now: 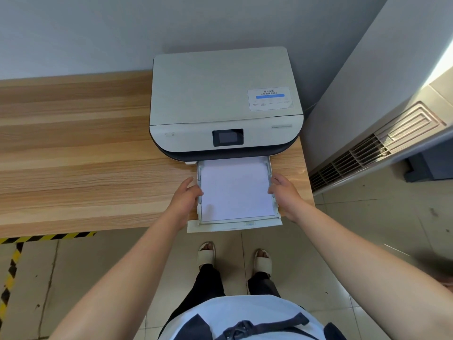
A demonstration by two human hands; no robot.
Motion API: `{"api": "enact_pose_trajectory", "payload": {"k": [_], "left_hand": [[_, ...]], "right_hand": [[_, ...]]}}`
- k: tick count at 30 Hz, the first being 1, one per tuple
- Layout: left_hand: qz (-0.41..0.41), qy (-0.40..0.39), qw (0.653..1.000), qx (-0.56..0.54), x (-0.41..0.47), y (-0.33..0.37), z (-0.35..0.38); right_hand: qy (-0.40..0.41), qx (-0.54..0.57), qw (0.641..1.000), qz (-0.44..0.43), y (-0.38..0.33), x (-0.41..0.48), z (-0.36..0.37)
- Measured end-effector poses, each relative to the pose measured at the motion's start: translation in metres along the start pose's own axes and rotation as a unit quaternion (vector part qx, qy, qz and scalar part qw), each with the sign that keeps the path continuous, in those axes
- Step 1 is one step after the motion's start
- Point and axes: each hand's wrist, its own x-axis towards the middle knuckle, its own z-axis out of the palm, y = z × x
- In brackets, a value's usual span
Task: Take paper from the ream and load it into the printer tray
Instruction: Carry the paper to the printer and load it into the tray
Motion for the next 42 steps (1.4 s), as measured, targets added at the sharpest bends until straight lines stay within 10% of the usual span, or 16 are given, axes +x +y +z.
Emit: {"api": "enact_pose_trajectory", "payload": {"k": [24,30,36,42], "left_hand": [[-0.018,-0.005,1.000,-0.020,-0.001,0.007,0.007],[0.066,0.100,0.992,0.039,-0.026,-0.002,0.011],[0.219,0.124,0.904,0.346,-0.073,-0.065,0.015],[0.178,0.104,0.783,0.587,-0.088,-0.102,0.022]], "right_hand": [[-0.029,0.042,0.999,0.008,0.007,0.003,-0.003],[0.096,0.081,0.990,-0.055,0.008,-0.021,-0.014],[0.056,-0.164,0.977,-0.123,0.071,-0.064,0.002],[0.023,-0.464,0.875,-0.141,0.102,-0.075,0.018]]}}
